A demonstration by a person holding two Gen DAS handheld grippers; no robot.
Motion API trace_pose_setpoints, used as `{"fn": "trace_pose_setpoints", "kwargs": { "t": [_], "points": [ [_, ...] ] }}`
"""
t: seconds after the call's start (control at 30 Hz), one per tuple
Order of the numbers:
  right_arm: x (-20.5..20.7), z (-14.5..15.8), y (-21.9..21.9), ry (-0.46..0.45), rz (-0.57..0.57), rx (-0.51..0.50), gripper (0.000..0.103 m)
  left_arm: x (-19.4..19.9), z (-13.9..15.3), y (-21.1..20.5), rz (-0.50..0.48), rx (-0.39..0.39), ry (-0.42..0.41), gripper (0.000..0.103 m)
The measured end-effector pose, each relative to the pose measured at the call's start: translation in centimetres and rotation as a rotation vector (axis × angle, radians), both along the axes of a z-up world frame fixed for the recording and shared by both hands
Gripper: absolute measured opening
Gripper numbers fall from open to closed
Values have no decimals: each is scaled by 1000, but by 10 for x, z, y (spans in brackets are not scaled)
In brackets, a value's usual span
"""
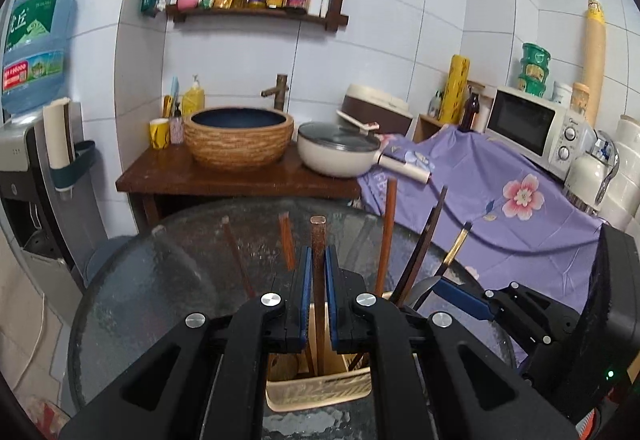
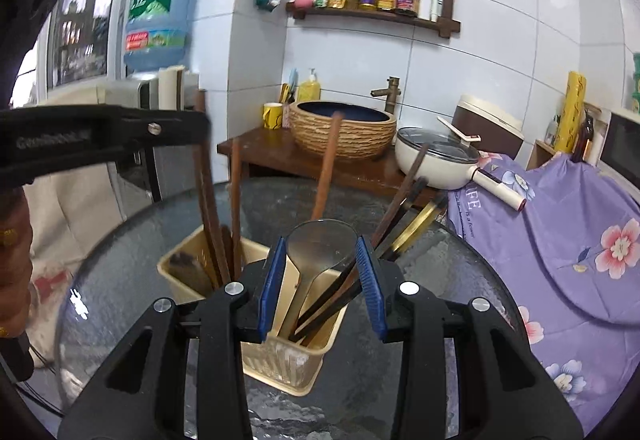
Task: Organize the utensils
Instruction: 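Carry the chopstick and clear spoon over the holder with both tools, then open both tools to release the chopstick and spoon into the holder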
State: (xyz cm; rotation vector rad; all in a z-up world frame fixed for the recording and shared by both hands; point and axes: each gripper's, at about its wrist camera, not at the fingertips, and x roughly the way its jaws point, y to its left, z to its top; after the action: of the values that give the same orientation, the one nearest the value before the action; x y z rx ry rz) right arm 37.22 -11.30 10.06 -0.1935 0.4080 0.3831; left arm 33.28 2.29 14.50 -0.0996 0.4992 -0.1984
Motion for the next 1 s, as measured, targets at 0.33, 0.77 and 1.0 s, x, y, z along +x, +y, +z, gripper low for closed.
{"fn": "trace_pose_setpoints", "kwargs": {
  "t": [0.33, 0.77, 1.0],
  "points": [
    [-4, -32, 1, 6, 14, -29, 37, 4, -30, 3, -8, 2, 56, 6],
    [-28, -32, -12, -62, 26, 18, 64, -38, -24, 15, 22, -34, -31, 65],
    [-84, -27, -39, -171, 4, 60, 96, -101, -39, 43, 110, -25, -111, 97]
  ]
}}
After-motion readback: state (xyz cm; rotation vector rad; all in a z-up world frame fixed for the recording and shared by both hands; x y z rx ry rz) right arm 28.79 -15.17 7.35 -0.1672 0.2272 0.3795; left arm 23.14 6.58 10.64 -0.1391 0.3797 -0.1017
